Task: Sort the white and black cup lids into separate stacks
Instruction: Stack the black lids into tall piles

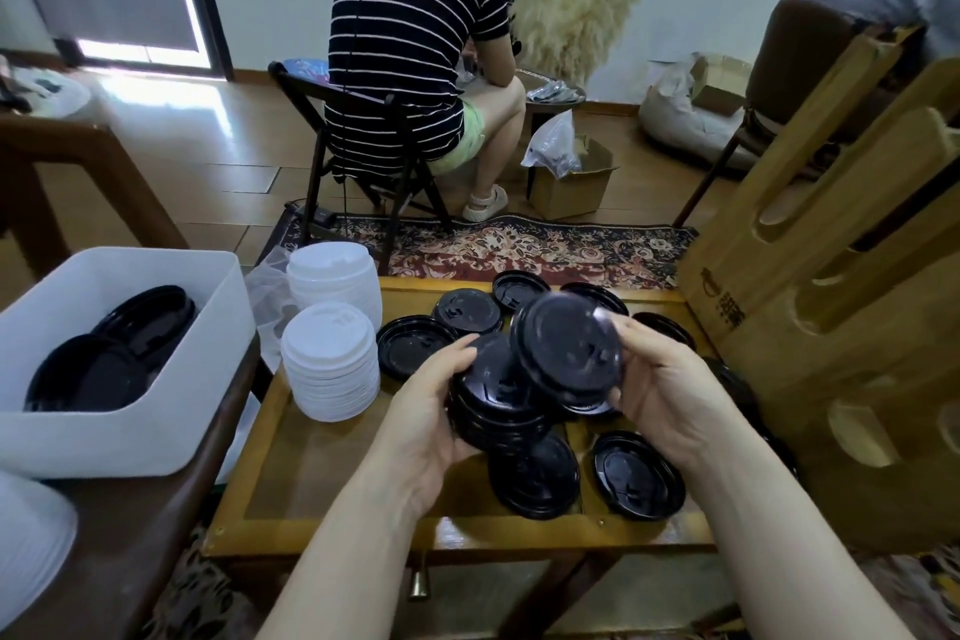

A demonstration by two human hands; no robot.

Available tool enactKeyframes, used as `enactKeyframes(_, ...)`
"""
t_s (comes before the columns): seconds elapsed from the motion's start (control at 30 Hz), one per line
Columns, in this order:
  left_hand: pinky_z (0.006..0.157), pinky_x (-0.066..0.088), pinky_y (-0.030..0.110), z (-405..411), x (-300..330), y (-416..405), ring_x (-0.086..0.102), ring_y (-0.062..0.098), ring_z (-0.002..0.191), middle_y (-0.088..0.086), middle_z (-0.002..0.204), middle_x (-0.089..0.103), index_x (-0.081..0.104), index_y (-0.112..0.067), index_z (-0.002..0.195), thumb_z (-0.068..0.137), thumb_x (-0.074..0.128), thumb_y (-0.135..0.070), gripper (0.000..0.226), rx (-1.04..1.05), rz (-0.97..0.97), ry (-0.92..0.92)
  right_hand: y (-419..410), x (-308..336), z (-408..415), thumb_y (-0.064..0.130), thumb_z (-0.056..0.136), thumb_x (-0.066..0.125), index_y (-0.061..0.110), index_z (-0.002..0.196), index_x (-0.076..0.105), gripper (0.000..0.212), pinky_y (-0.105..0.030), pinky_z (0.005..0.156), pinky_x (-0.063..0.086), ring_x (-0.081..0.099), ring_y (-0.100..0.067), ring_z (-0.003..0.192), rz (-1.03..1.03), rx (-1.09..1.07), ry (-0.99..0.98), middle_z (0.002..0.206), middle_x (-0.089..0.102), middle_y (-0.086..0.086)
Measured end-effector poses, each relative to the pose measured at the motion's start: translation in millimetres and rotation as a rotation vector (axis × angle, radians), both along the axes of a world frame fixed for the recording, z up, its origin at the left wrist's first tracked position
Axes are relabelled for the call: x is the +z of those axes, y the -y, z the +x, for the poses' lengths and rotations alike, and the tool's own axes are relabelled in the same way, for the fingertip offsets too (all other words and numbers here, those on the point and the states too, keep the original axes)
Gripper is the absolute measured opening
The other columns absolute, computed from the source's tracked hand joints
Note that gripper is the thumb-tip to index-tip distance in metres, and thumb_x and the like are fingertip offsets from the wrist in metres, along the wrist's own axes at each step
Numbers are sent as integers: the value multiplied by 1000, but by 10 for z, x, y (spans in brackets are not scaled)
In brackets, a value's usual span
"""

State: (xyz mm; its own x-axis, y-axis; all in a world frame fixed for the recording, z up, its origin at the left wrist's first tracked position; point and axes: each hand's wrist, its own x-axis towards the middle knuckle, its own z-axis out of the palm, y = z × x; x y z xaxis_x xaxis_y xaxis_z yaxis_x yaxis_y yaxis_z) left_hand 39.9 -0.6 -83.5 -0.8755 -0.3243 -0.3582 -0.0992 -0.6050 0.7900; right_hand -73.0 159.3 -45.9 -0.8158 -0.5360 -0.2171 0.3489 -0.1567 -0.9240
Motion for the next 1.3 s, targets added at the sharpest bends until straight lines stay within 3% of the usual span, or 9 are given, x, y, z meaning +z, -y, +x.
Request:
enactKeyframes(0.2,88,55,44,16,64,-96,68,26,111,3,112,75,75,-26,113,94,52,-47,36,-171,-74,88,173,39,-94,12,93,56,11,85,79,25,-46,84,49,67,-36,90,449,87,-200,97,74,-19)
enactKeyframes(0.33,86,56,41,27,86,-149,71,23,105,2,109,77,77,-23,106,89,55,-58,45,-195,-25,123,315,37,-86,28,99,51,12,91,74,30,-18,43,42,63,-13,55,598,126,-242,79,72,-5)
enactKeyframes(0.4,81,57,37,32,89,-139,71,21,102,2,109,77,72,-21,116,89,58,-51,43,-162,-27,99,305,46,-58,40,100,48,15,94,73,36,-22,46,37,55,-12,58,589,86,-278,76,68,3)
enactKeyframes(0.5,84,58,42,25,89,-83,72,24,102,5,108,76,70,-16,119,91,60,-42,39,-50,14,69,220,80,81,63,82,55,28,105,69,44,-23,71,45,63,-2,77,476,91,-431,93,70,13)
enactKeyframes(0.6,76,60,39,22,97,-61,73,25,98,8,108,76,71,-14,118,93,60,-37,36,-4,37,55,176,20,223,62,67,73,39,128,54,67,-21,94,46,57,9,107,444,259,-563,119,61,20)
enactKeyframes(0.73,73,59,37,30,76,-66,72,23,98,8,110,76,71,-16,117,92,60,-39,37,0,45,40,201,-89,268,57,59,81,41,143,36,97,-25,103,46,50,4,122,485,330,-712,133,47,18)
enactKeyframes(1.03,89,57,44,37,65,-18,70,26,110,8,116,74,70,-16,121,89,63,-35,37,-68,64,-16,86,-120,209,15,79,78,33,144,38,78,-23,109,40,44,2,131,316,445,-688,142,47,21)
enactKeyframes(1.2,87,58,45,20,51,-6,69,26,109,8,117,74,69,-18,122,95,56,-24,30,6,34,-78,105,-169,205,38,75,75,37,144,37,79,-23,107,38,43,7,130,309,341,-600,142,46,25)
enactKeyframes(1.3,90,57,48,7,52,6,70,26,109,8,115,74,70,-18,119,96,54,-20,29,61,29,-110,135,-204,201,47,76,66,30,138,48,67,-28,91,52,60,-5,116,310,187,-414,132,59,10)
